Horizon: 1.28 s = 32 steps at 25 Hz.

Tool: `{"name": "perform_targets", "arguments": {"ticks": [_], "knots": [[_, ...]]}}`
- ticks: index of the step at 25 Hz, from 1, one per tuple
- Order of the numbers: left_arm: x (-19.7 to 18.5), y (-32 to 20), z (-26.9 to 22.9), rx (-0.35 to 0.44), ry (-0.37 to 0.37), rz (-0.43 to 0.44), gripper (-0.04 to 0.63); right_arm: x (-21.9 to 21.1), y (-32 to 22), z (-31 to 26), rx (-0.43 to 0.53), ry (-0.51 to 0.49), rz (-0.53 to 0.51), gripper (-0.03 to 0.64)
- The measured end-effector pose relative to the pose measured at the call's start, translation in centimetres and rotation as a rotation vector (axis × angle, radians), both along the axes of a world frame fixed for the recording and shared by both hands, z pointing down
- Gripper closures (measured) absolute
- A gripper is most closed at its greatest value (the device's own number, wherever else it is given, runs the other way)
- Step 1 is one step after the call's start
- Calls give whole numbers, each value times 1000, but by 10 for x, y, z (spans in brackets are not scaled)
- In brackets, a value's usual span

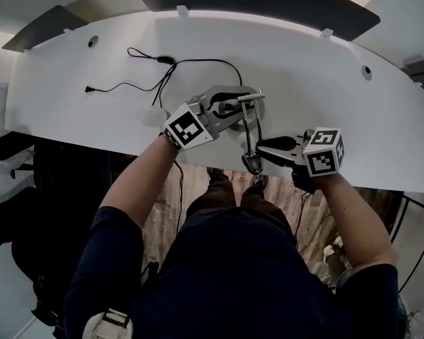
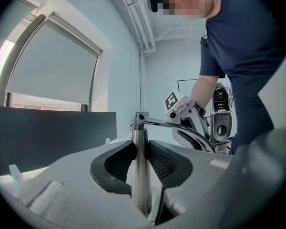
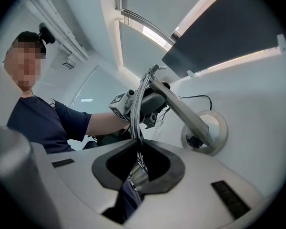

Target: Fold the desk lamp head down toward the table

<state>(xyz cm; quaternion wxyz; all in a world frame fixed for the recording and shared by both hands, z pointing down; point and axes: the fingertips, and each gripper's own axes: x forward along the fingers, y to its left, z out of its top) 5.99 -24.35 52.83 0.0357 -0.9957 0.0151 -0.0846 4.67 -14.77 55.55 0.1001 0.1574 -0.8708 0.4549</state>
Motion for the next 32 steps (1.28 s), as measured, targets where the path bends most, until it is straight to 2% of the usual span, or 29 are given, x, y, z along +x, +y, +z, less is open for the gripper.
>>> {"name": "perform_targets", "arguments": {"ticks": [5, 10, 22, 25, 27, 32], "knots": [[-1, 0, 3, -1, -13, 32, 483, 0, -5, 9, 58, -22, -5, 569], [1, 1, 4, -21, 6, 32, 482, 0, -9, 16, 114, -29, -5, 569], [0, -1, 7, -6, 5, 48, 482, -2, -21, 27, 141, -75, -16, 558], [0, -1, 9, 17, -9, 44, 482, 0, -21, 29, 133, -74, 7, 553], [-1, 1, 10, 35, -17, 39, 482, 1, -19, 31, 147, -55, 19, 531], [-3, 1, 9, 99, -30, 10, 480, 11, -13, 24, 182, -34, 30, 531]]}}
